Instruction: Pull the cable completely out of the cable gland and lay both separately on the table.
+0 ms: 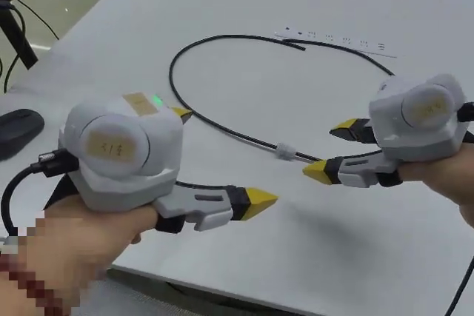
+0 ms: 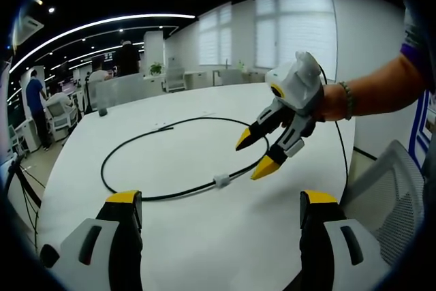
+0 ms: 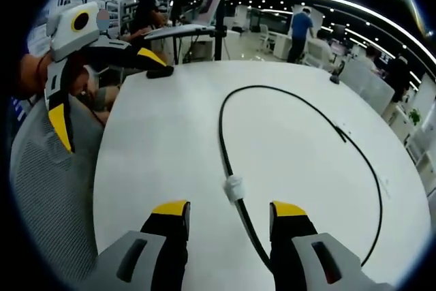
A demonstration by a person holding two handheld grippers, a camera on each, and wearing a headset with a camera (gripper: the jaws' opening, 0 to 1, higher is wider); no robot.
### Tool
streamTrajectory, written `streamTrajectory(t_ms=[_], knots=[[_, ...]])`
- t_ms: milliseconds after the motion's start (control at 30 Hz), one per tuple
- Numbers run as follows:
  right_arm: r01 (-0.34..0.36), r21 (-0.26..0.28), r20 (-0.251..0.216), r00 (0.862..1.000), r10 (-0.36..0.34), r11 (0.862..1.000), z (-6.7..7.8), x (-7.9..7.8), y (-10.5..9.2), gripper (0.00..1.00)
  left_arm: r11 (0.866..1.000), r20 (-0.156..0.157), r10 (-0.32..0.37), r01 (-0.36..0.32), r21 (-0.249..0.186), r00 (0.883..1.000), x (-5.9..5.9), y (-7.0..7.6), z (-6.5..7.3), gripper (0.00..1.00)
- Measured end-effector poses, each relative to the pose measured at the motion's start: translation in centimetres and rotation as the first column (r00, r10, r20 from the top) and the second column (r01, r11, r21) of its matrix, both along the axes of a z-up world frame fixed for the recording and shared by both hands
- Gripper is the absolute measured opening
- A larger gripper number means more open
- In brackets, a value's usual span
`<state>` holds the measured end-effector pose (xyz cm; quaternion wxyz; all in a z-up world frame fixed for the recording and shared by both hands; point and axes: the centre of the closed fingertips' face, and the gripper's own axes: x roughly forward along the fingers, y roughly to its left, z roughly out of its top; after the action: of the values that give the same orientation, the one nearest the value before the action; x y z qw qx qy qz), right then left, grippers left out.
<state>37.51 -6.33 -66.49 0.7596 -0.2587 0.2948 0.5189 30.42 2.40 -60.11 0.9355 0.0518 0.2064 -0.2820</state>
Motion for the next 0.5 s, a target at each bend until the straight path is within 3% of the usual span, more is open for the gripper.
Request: streamTrajectory(t_ms=[233,500], knots=[[-0.046,-0.034,-0.019,0.999,0.045,0.998,-1.4,1.0,1.1,0.27,1.000,0.002,0.009,-0.009,-0.008,1.000,0.2,0.4,0.1,0.96],[-0.107,-0.081,-0.029,0.994,0.105,0.991,-2.7,1.8,1.7,0.26,1.000,0.009,0.015,-0.015,-0.009,1.000,0.5,0.6,0.2,0.96]])
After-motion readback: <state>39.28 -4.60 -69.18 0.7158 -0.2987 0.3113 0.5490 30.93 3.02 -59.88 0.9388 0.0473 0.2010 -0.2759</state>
